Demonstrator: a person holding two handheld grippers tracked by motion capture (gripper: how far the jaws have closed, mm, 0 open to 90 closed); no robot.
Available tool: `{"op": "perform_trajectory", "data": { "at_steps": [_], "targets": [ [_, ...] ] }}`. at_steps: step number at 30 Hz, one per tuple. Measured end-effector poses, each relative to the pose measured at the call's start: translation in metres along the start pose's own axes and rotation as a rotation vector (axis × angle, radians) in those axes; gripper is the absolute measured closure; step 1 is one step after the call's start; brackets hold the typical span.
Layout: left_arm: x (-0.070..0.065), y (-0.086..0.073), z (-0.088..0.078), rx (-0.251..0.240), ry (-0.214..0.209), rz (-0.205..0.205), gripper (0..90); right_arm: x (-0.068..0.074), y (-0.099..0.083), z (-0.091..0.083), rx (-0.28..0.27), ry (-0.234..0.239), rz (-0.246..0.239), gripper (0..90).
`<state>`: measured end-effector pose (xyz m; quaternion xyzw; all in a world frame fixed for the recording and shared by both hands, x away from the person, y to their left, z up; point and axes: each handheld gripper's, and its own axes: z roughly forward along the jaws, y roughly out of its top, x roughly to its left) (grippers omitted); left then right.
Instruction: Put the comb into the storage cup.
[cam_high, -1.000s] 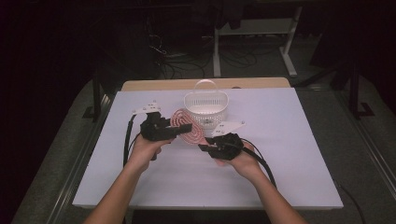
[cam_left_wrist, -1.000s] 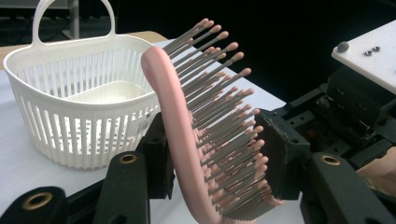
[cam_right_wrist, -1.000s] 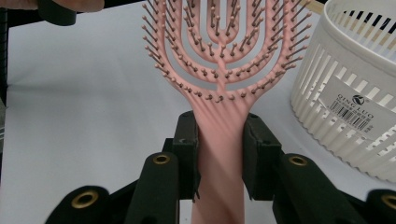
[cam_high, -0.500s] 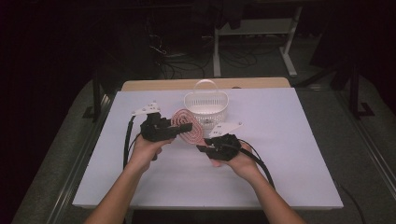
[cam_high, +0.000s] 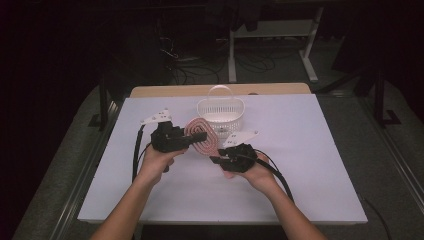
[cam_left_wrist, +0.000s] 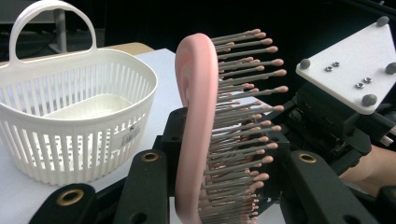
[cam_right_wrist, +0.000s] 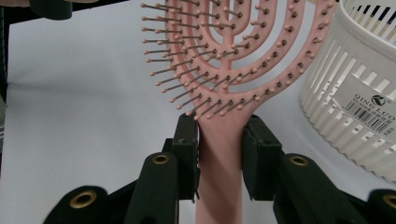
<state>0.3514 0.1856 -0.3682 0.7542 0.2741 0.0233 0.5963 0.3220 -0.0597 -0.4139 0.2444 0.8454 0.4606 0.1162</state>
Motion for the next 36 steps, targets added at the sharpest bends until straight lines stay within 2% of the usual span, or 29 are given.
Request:
{"op": "perform_trajectory", "data": {
  "at_steps": [10, 19, 28, 36],
  "targets": [
    [-0.001, 0.002, -0.003, -0.008, 0.002, 0.004, 64.5, -0.002, 0.001, -0.003, -0.024, 0.007, 0.025, 58.4],
    [0.003, 0.005, -0.013, -0.023, 0.029, 0.008, 64.4, -0.006, 0.001, -0.009, -0.045, 0.008, 0.052, 47.7],
    [0.007, 0.008, -0.023, -0.037, 0.048, 0.008, 64.5, -0.012, -0.004, -0.015, -0.033, 0.006, 0.081, 39.8],
    [0.010, 0.010, -0.029, -0.046, 0.063, 0.011, 64.5, -0.019, -0.011, -0.020, -0.015, -0.041, 0.131, 27.0]
  ]
}}
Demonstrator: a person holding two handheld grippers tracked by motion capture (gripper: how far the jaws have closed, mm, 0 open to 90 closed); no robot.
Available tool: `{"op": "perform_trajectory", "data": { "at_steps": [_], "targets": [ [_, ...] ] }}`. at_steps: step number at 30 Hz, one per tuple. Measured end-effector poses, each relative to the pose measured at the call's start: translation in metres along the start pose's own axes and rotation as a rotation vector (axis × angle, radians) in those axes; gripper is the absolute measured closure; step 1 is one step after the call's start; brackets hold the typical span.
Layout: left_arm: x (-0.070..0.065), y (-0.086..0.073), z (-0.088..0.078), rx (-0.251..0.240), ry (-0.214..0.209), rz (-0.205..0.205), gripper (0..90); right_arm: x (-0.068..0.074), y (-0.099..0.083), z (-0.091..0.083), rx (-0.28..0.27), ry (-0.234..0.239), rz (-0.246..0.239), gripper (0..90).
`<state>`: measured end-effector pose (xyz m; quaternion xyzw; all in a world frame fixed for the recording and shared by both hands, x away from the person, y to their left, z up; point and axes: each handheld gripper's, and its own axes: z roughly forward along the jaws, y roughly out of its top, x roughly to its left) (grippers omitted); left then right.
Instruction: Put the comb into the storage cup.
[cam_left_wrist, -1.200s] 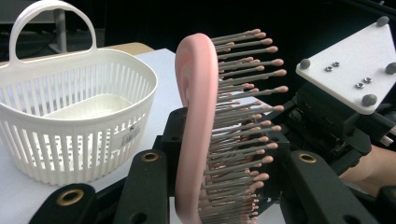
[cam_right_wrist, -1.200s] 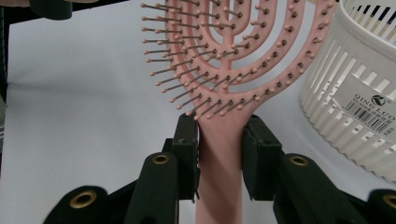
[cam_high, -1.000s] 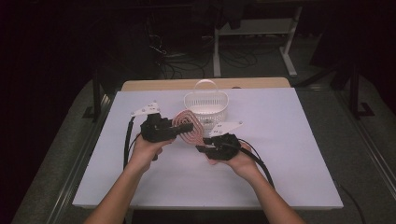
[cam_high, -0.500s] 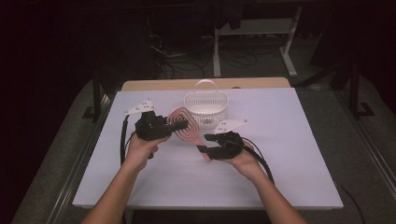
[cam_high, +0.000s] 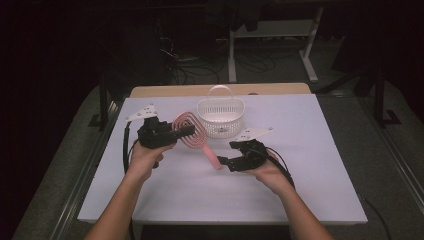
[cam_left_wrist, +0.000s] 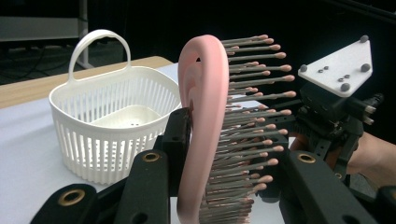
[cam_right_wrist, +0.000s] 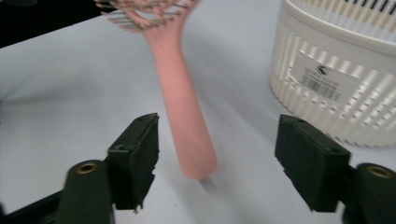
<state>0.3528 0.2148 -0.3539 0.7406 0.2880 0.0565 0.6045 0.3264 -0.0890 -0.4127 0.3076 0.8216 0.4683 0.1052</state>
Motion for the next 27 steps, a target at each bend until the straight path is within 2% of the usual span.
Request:
{"op": "perform_trajectory", "data": {
  "at_steps": [4, 7, 10, 12, 19, 21, 27],
  "targets": [
    [0.001, 0.001, -0.004, -0.005, 0.007, 0.000, 64.5, -0.006, -0.004, -0.003, 0.011, -0.022, 0.040, 19.4],
    [0.002, 0.002, -0.006, -0.012, 0.010, 0.001, 64.5, -0.009, -0.008, -0.005, 0.019, -0.045, 0.050, 13.8],
    [0.003, 0.003, -0.009, -0.018, 0.013, -0.002, 64.5, -0.011, -0.013, -0.008, 0.030, -0.063, 0.055, 12.0],
    [0.004, 0.004, -0.010, -0.020, 0.011, -0.002, 64.5, -0.012, -0.018, -0.011, 0.039, -0.060, 0.065, 10.7],
    [0.005, 0.005, -0.014, -0.025, 0.016, 0.001, 64.6, -0.018, -0.032, -0.022, 0.032, -0.090, 0.074, 0.7],
    [0.005, 0.005, -0.015, -0.028, 0.017, 0.001, 64.6, -0.019, -0.038, -0.026, 0.039, -0.099, 0.059, 0.0],
    [0.008, 0.007, -0.020, -0.040, 0.032, 0.002, 64.6, -0.021, -0.054, -0.037, 0.034, -0.109, 0.065, 0.0]
  ]
}}
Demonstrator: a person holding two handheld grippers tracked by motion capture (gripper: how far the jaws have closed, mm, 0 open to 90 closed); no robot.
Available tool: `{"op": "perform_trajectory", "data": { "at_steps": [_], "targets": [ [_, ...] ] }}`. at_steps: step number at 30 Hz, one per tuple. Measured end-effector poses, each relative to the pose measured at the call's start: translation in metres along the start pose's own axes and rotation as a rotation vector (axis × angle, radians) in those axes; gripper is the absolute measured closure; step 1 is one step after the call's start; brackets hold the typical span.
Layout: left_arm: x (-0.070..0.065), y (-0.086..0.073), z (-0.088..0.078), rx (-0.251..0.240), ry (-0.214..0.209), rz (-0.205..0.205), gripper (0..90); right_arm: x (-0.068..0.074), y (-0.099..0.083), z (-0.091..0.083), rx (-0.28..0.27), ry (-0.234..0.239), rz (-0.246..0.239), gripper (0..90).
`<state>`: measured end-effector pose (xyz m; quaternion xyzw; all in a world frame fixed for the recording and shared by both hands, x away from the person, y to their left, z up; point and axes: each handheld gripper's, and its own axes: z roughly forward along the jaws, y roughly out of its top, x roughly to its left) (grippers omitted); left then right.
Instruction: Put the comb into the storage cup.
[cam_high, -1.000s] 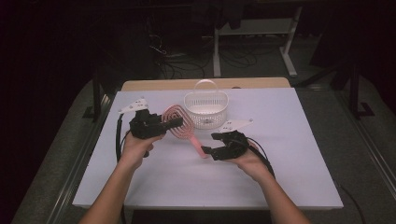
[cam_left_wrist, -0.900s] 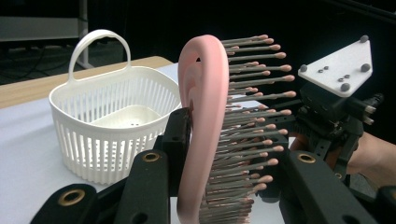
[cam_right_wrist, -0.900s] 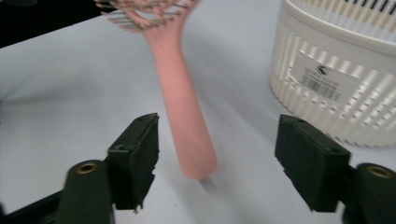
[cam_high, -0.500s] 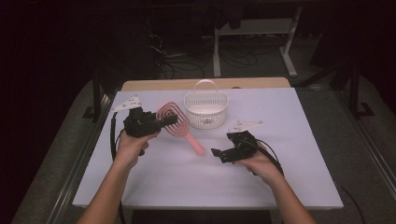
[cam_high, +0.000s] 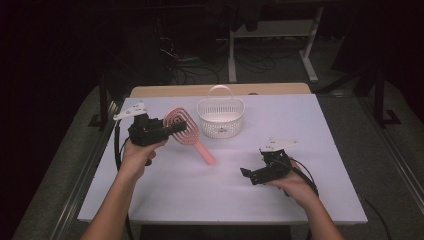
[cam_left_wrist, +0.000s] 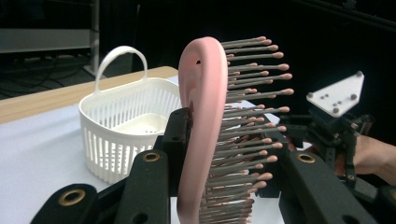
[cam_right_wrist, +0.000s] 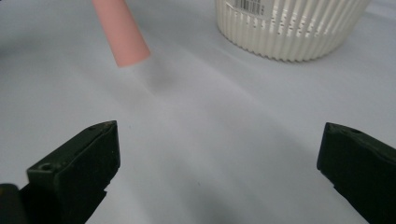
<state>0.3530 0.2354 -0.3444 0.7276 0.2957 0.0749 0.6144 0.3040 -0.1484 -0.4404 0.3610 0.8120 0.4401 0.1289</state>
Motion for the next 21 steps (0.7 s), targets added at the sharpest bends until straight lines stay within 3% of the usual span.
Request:
{"op": "perform_trajectory", "data": {
  "at_steps": [14, 21],
  "targets": [
    [0.004, 0.004, -0.006, -0.013, 0.014, 0.006, 64.7, -0.018, -0.033, -0.025, -0.028, -0.018, 0.034, 0.0],
    [0.004, 0.010, -0.009, -0.030, 0.012, 0.010, 64.8, -0.017, -0.042, -0.027, -0.024, 0.014, 0.027, 0.0]
  ]
}}
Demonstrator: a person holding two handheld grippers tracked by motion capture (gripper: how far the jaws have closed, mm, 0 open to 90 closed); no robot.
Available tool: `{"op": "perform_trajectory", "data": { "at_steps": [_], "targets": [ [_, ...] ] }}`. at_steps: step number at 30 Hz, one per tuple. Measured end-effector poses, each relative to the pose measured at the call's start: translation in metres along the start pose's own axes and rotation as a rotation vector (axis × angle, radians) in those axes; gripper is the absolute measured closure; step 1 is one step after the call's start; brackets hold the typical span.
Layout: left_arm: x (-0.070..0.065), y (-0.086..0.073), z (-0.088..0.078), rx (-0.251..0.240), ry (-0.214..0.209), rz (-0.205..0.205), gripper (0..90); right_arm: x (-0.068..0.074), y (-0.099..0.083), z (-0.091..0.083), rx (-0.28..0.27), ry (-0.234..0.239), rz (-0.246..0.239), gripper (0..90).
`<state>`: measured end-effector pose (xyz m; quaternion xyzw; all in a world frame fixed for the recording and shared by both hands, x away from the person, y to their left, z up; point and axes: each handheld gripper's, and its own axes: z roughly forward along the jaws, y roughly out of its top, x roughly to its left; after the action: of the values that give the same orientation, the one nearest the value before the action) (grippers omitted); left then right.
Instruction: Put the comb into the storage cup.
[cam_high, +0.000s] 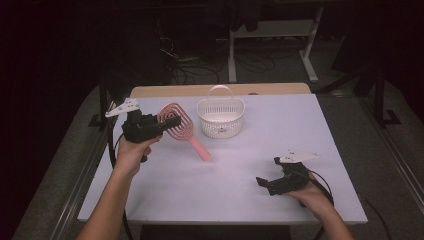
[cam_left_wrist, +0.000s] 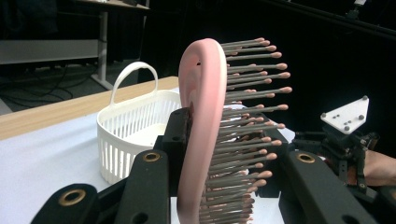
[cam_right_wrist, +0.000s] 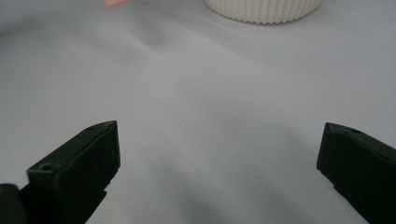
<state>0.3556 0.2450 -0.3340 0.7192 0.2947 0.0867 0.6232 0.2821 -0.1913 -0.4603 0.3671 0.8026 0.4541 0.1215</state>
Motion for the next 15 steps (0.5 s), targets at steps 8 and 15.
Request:
{"op": "perform_trajectory", "data": {
  "at_steps": [8, 15],
  "targets": [
    [0.001, 0.012, 0.004, -0.011, -0.025, 0.009, 64.8, 0.002, -0.001, 0.002, 0.009, 0.017, -0.012, 0.0],
    [0.001, 0.031, 0.011, -0.035, -0.049, 0.037, 64.8, 0.003, -0.002, 0.002, 0.021, 0.014, -0.011, 0.0]
  ]
}}
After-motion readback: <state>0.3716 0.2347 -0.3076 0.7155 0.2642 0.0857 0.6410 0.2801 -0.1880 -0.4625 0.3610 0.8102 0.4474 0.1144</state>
